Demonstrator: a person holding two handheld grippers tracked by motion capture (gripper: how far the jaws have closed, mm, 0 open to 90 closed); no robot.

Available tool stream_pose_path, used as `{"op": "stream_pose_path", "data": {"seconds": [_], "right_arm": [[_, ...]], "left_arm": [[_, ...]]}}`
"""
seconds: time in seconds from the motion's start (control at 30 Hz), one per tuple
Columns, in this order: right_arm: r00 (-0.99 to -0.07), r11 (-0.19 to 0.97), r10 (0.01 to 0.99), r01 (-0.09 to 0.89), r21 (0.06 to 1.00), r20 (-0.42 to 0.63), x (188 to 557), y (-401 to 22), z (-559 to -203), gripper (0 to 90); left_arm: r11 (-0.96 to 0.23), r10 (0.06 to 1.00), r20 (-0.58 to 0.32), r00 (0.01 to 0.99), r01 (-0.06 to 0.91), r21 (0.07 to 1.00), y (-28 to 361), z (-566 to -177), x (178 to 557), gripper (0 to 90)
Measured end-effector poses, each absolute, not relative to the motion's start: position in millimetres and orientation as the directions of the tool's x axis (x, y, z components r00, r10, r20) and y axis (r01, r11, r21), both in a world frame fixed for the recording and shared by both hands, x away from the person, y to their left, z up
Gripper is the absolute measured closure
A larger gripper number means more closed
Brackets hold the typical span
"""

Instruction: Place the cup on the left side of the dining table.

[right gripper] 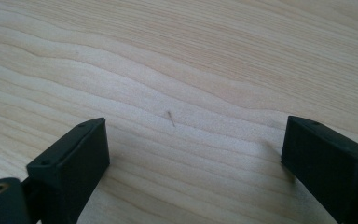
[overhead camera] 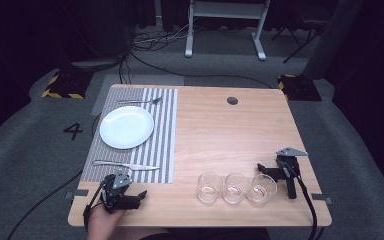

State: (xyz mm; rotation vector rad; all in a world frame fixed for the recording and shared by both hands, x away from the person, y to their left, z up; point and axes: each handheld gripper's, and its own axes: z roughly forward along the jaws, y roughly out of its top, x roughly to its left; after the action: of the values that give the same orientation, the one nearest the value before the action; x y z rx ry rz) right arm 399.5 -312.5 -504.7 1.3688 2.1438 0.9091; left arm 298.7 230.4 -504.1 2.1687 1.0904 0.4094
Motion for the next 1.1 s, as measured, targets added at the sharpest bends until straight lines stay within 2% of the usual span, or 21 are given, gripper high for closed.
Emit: {"op": "stream_pose_path", "data": {"seconds": [0.43,0.5,0.7,1.1], "right_arm": [[-0.415,0.295,0.910,0.623,0.725,-0.013,399.5,-312.5,-504.6,7.7],[-0.415,0.295,0.910,0.623,0.725,-0.014,399.5,-312.6,-504.6,7.7],[-0.415,0.295,0.910,0.623,0.725,-0.013,399.5,-312.5,-504.6,7.7],[-0.415,0.295,0.910,0.623,0.725,-0.014,399.5,-312.5,-504.6,7.7]], "left_arm": [[-0.424,0.812,-0.005,0.584,0.595,0.683,227.8,-502.0,295.6,16.0],[-0.429,0.817,0.022,0.576,0.581,0.691,226.2,-497.3,293.6,17.1],[-0.374,0.826,-0.011,0.563,0.563,0.737,216.3,-473.4,288.1,19.7],[-0.380,0.769,-0.012,0.639,0.473,0.795,183.0,-433.4,276.1,19.3]]}}
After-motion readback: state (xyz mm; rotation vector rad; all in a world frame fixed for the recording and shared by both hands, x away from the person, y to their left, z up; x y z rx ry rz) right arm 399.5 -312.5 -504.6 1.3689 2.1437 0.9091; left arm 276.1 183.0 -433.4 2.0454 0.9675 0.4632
